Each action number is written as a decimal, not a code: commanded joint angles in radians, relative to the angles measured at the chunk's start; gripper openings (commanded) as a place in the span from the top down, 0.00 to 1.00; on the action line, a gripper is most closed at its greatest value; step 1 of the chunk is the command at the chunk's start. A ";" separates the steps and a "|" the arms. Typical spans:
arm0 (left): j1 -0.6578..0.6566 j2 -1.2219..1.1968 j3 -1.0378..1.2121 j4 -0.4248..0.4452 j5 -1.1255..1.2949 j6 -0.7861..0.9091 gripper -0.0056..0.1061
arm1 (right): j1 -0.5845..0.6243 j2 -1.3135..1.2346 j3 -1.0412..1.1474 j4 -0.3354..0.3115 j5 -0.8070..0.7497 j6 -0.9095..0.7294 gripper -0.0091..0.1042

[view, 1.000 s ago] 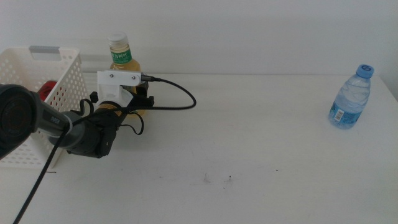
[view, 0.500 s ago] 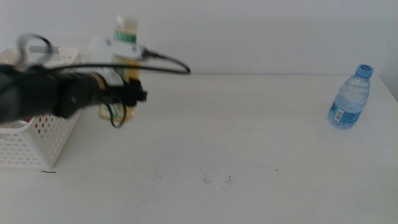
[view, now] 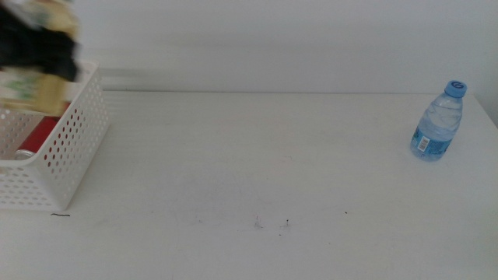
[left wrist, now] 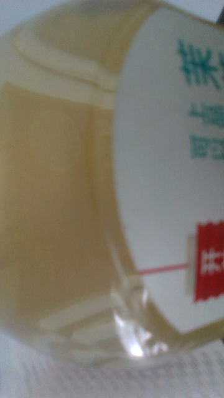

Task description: Use arms to grab the bottles and put them into the dustbin to the left of the table.

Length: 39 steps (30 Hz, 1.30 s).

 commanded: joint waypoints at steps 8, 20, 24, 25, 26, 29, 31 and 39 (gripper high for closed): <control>0.204 0.215 -0.343 0.042 0.183 0.039 0.96 | -0.009 -0.005 0.004 -0.011 -0.012 -0.006 0.11; 0.229 0.390 -0.343 0.033 0.183 0.130 0.96 | -0.009 -0.005 0.004 -0.011 -0.012 -0.006 0.11; 0.229 0.426 -0.343 0.029 0.183 0.132 0.95 | -0.009 -0.005 0.004 -0.011 -0.012 -0.006 0.11; 0.229 0.431 -0.343 0.029 0.175 0.143 0.93 | -0.009 -0.005 0.004 -0.011 -0.012 -0.006 0.11; 0.229 0.434 -0.341 0.027 0.170 0.150 0.90 | -0.009 -0.005 0.004 -0.011 -0.012 -0.006 0.11; 0.229 0.444 -0.341 0.024 0.170 0.175 0.78 | -0.009 -0.005 0.004 -0.011 -0.012 -0.006 0.11; 0.229 0.448 -0.341 0.027 0.169 0.175 0.64 | -0.009 -0.005 0.004 -0.011 -0.012 -0.006 0.11; 0.229 0.447 -0.341 -0.007 0.176 0.191 0.11 | -0.009 -0.005 0.004 -0.011 -0.012 -0.006 0.11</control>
